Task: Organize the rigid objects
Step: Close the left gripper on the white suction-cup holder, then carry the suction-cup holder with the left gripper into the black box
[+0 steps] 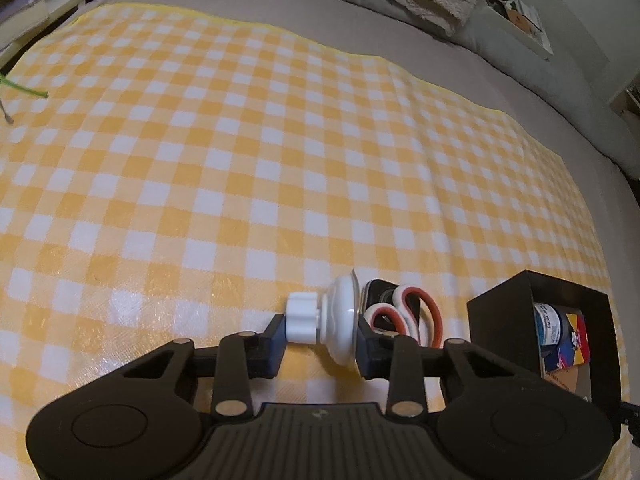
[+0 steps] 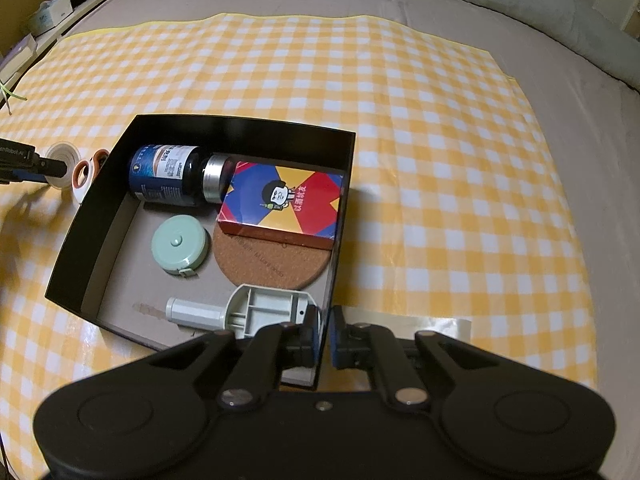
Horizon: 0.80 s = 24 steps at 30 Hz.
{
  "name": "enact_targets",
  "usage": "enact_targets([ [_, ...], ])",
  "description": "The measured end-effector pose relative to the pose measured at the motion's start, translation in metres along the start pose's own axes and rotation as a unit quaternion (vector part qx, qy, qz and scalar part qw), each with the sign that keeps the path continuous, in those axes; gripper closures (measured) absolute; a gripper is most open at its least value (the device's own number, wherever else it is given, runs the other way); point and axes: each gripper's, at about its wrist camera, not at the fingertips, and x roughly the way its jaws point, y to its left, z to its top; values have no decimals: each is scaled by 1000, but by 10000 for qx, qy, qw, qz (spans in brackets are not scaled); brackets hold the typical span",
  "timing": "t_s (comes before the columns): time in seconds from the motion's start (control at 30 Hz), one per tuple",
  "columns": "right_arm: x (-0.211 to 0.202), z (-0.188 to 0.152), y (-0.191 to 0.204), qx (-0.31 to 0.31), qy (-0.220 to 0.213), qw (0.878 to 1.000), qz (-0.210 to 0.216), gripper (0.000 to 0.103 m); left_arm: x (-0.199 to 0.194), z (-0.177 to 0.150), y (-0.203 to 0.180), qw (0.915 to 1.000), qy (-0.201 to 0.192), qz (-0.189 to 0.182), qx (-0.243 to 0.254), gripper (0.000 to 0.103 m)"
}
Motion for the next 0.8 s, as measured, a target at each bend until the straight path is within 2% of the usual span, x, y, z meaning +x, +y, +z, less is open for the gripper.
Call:
enact_targets([
  [0.2,0,0,1,-39,7,10000,-30,97,-21,7,-15,9990,-310,-159,263,67],
  [0.33,0,0,1,-64,6,10000,-34,97,-47,11,-30,9959,-511,-678,308,67],
  [0.43,0,-1,2,-89,7,10000,-39,97,-62,8,-49,9918,-598,-1003,520,67],
  [0.6,0,0,2,-119,17,9999,-51,97,-66,-10,-91,9833,-380,-1475,993,68],
  [0.8,0,0,4,-167,22,9998,-89,96,-52,-42,-143,9714,-31,-1615,1738,68],
])
